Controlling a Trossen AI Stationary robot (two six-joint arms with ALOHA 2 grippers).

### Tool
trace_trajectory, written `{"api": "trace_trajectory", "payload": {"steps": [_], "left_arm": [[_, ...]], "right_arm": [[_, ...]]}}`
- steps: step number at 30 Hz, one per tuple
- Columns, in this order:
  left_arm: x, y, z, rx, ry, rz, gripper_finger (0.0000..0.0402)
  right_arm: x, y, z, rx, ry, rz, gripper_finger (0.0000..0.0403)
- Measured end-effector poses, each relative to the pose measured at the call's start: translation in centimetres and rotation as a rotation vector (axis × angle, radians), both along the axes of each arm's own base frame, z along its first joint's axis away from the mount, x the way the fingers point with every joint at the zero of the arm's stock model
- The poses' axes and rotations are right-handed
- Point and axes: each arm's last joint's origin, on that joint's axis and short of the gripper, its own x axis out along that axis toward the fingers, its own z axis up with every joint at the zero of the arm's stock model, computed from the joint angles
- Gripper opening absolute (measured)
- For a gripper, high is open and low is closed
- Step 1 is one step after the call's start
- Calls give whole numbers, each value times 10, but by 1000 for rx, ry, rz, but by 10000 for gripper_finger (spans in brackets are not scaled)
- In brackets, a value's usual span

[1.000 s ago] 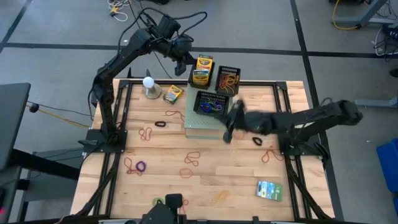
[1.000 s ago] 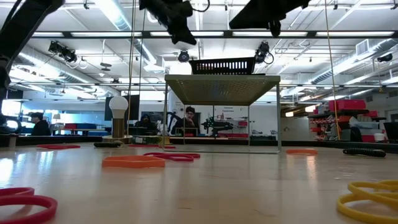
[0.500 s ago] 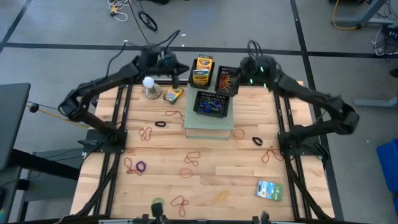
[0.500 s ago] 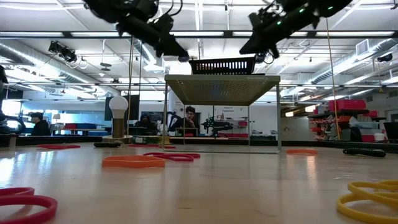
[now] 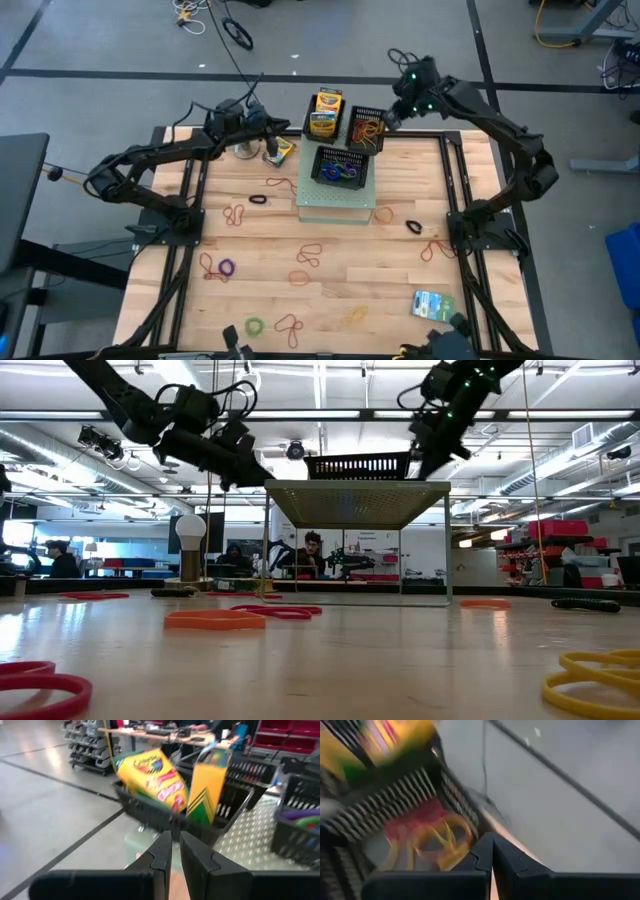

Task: Pick & Place Office Desk Supplies
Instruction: Adjust the black bins on the shelf

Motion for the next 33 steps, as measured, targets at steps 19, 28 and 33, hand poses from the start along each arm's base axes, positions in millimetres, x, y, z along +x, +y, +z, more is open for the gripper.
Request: {"api": "trace_trajectory", "payload": {"steps": [19, 28, 33], "left_arm": [[14, -3, -17, -12, 23, -36, 42], [27, -15, -19, -17, 10, -86, 42], [26, -14, -18, -30, 0, -81, 42]], "right_arm": [[16, 11, -63, 101, -110, 95, 9], [24, 14, -61, 71, -137, 114, 9], [20, 14, -55, 38, -138, 95, 9]]}}
